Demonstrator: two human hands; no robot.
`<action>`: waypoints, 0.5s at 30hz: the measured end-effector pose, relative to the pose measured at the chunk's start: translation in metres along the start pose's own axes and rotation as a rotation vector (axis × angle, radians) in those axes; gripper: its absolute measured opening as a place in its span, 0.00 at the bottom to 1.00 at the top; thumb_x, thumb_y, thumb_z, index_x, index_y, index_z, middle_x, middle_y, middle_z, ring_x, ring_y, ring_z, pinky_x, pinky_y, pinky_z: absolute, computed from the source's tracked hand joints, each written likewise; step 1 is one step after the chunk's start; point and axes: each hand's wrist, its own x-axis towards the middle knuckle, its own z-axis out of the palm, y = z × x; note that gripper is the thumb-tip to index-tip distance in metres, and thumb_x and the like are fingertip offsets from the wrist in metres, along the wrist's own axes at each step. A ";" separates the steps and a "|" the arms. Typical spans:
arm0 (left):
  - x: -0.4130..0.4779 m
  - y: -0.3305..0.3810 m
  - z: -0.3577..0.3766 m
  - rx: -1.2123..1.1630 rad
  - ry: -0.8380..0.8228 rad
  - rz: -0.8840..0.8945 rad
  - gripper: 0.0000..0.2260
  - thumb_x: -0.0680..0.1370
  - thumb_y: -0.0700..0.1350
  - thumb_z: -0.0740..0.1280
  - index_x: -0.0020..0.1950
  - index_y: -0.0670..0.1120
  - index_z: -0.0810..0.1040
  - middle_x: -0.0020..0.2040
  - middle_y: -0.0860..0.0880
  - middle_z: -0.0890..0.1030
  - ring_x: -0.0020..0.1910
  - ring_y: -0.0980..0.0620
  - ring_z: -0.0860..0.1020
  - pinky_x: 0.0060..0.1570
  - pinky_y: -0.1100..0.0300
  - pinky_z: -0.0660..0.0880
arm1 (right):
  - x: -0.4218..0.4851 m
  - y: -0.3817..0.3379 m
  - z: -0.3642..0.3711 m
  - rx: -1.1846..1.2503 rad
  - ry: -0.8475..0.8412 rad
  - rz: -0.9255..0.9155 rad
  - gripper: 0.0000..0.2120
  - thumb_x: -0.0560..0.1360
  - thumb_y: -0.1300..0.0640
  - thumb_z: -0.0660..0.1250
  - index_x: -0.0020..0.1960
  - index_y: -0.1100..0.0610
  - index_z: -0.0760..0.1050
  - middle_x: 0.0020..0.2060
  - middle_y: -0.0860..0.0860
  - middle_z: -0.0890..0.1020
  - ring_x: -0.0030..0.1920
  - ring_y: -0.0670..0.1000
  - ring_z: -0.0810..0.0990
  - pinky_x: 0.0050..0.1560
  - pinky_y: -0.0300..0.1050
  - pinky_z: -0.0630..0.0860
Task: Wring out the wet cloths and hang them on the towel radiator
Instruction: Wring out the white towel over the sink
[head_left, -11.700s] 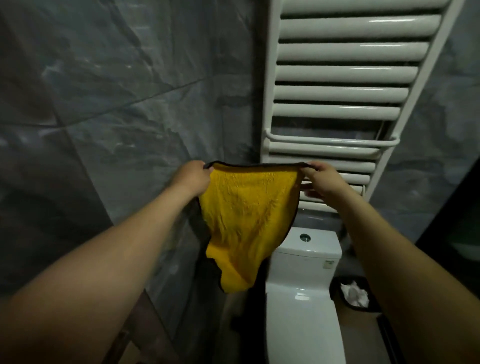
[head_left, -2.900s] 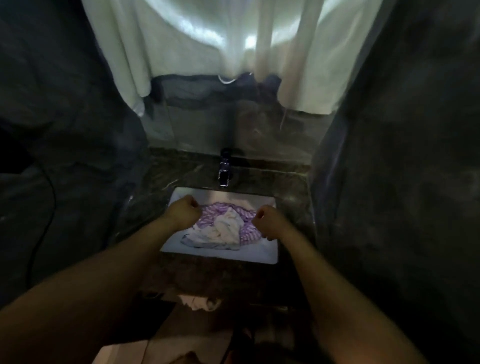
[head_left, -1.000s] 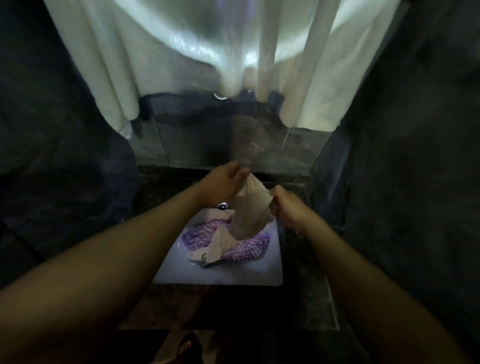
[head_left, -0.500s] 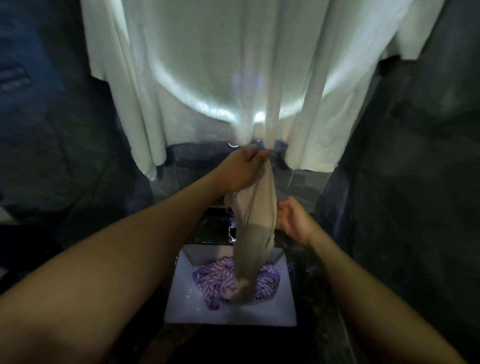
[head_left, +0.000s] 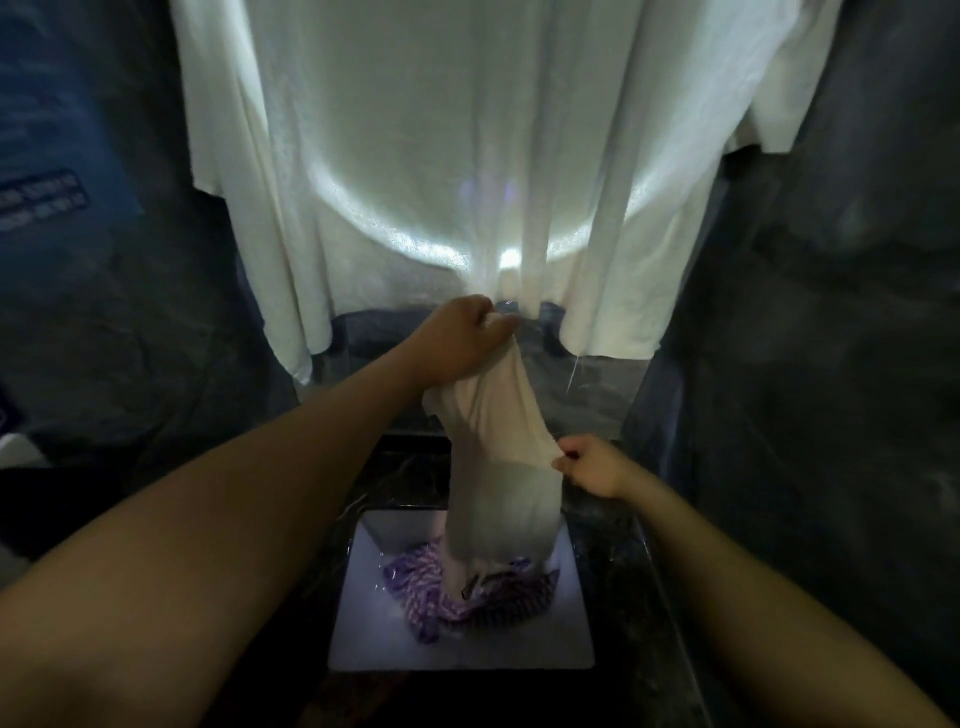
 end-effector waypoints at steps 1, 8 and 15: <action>0.002 -0.001 -0.003 0.043 -0.022 -0.008 0.20 0.80 0.60 0.63 0.53 0.42 0.78 0.46 0.46 0.80 0.45 0.49 0.79 0.43 0.57 0.72 | -0.001 -0.001 -0.006 0.032 0.017 0.005 0.09 0.80 0.57 0.65 0.42 0.50 0.80 0.37 0.48 0.81 0.40 0.48 0.78 0.47 0.46 0.75; 0.005 -0.016 -0.023 0.439 -0.275 -0.015 0.40 0.68 0.60 0.77 0.71 0.40 0.68 0.66 0.43 0.76 0.62 0.44 0.75 0.60 0.54 0.71 | -0.003 -0.019 -0.038 0.648 0.000 0.095 0.09 0.82 0.61 0.58 0.47 0.56 0.76 0.45 0.54 0.80 0.50 0.52 0.79 0.60 0.50 0.77; -0.004 -0.039 -0.026 0.856 -0.476 -0.020 0.39 0.62 0.63 0.78 0.69 0.58 0.68 0.57 0.50 0.77 0.56 0.44 0.78 0.50 0.51 0.76 | -0.006 -0.033 -0.049 0.495 0.176 0.035 0.08 0.82 0.54 0.56 0.51 0.56 0.71 0.46 0.55 0.76 0.47 0.52 0.74 0.49 0.46 0.71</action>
